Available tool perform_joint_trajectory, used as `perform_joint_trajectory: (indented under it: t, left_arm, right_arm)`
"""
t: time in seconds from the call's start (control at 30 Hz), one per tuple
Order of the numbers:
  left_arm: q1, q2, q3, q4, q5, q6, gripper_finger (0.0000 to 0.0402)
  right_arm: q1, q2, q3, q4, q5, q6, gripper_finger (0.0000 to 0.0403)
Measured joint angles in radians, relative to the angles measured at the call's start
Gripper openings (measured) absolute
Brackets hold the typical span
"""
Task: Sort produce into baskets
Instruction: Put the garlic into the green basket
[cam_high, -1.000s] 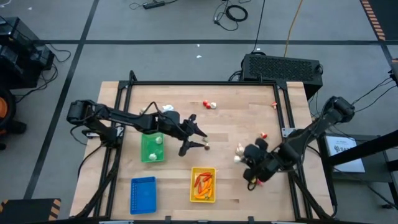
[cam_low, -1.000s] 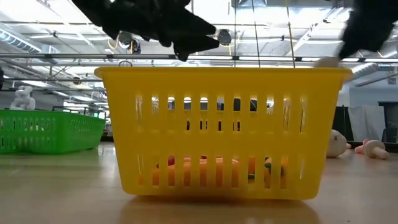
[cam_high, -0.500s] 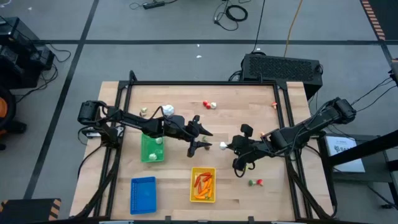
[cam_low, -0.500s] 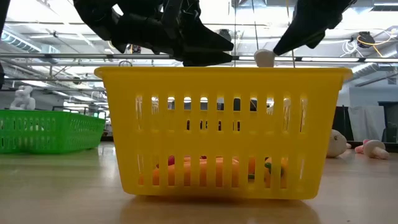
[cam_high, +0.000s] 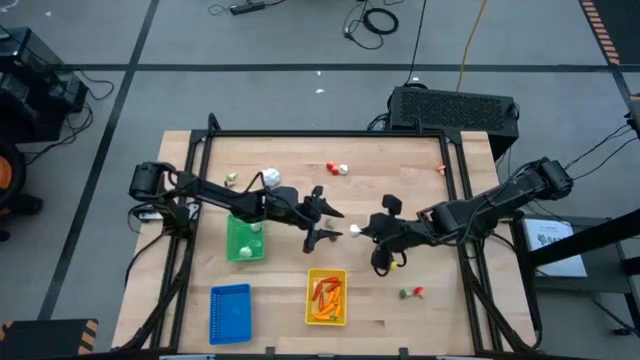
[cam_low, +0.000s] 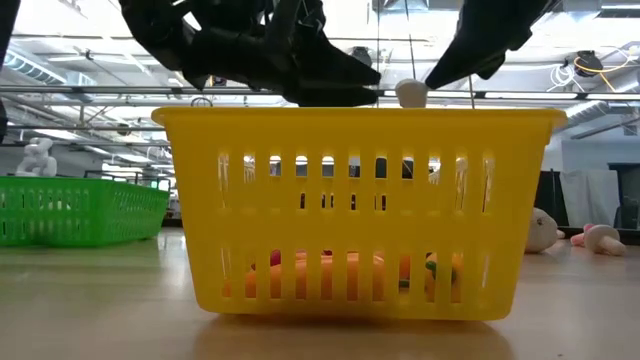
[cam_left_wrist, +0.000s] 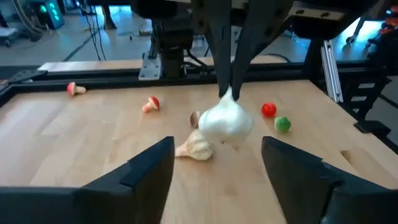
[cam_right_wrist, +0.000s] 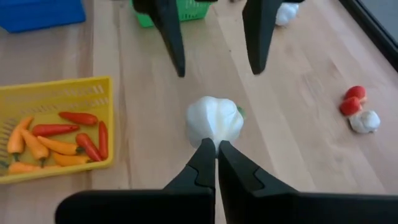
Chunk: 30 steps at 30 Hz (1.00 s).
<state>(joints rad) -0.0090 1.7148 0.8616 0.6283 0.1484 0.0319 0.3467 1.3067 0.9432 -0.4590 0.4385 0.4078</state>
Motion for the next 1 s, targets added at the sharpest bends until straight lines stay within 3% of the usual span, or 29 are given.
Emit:
perform_joint_trajectory:
  t: [0.23, 1.0]
  left_arm:
    - [-0.002, 0.001, 0.000, 0.069, -0.023, -0.001, 0.0312]
    - [-0.024, 0.063, 0.052, 0.088, -0.049, -0.017, 0.0315]
  right_arm:
    - [-0.003, 0.000, 0.000, 0.032, 0.001, -0.019, 0.0000]
    - [-0.058, 0.000, 0.000, 0.145, -0.022, -0.132, 0.0000]
